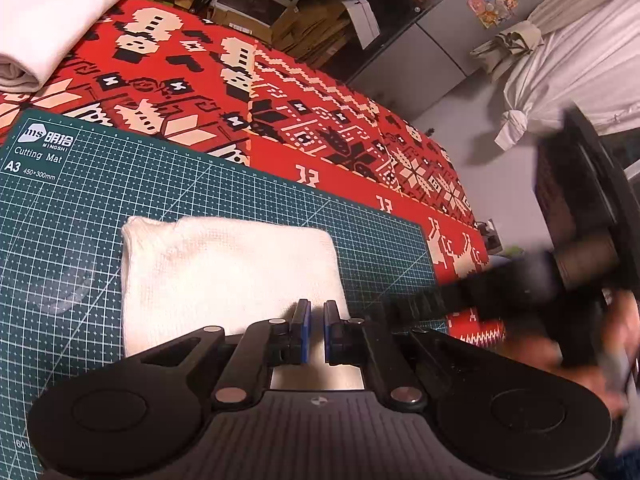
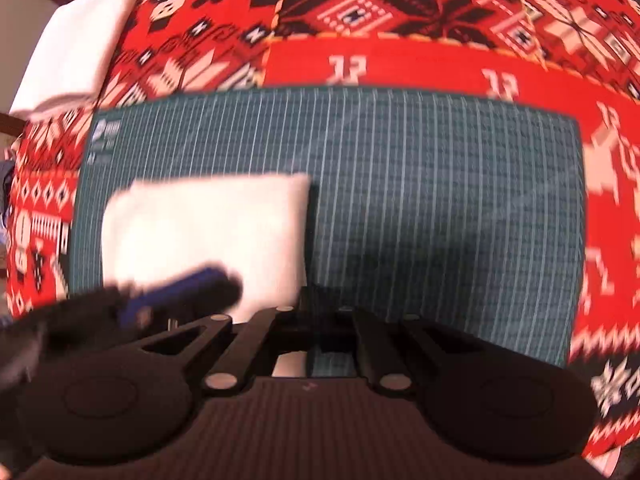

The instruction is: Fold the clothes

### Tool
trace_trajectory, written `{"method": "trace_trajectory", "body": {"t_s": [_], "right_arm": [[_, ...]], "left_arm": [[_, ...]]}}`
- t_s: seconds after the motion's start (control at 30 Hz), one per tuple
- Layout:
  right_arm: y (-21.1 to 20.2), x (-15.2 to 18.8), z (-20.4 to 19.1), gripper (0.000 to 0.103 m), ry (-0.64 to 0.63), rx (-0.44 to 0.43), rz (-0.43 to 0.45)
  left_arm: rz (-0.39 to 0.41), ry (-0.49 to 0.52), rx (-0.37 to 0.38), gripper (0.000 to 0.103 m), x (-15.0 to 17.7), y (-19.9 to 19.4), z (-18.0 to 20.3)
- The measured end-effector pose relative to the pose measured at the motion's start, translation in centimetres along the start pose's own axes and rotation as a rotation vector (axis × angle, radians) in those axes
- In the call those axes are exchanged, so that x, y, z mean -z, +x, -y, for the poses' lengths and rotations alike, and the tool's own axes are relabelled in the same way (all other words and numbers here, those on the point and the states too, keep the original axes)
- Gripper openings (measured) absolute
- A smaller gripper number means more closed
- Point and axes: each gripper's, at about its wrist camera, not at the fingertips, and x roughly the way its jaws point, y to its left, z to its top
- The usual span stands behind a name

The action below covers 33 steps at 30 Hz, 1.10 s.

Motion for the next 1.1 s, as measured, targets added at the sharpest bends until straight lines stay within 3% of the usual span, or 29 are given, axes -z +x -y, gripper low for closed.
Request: {"method": "trace_trajectory", "body": {"t_s": [0.1,0.2,0.37,0.5,0.73,1.1], "right_arm": [[0.4,2.4,0.4,0.003,0.004,-0.049,-0.057],[0.3,3.2,0.7,0.004,0.021,-0.05,-0.032],[-0.7,1.5,0.7,0.004,0.088,-0.047,0.05],[-0.5,0.7,0.4,0.003,0.103,-0.045,0.05],[0.5,6.2,-1.0,0.003,0.019,-0.079,-0.033],[0.3,10.5,0.0,0.004,0.053,-0.093,0.036]], "left_arm": [[0.003,-0.005,0.009,0.005,0.7,-0.1,0.2],[-0.001,-0.011,0.02,0.005,1.6,-0.6,0.4],[-0.012,-0.008,0.022,0.006,3.3,-1.3,0.8],[-0.013,-0.007,0.022,0.006,4.4,-2.0,1.0],[-0.031,-0.005,0.047,0.007,5.7,-2.6,1.1],[-0.104,0.011,0.079,0.007,9.3,-3.2,1.5]]}}
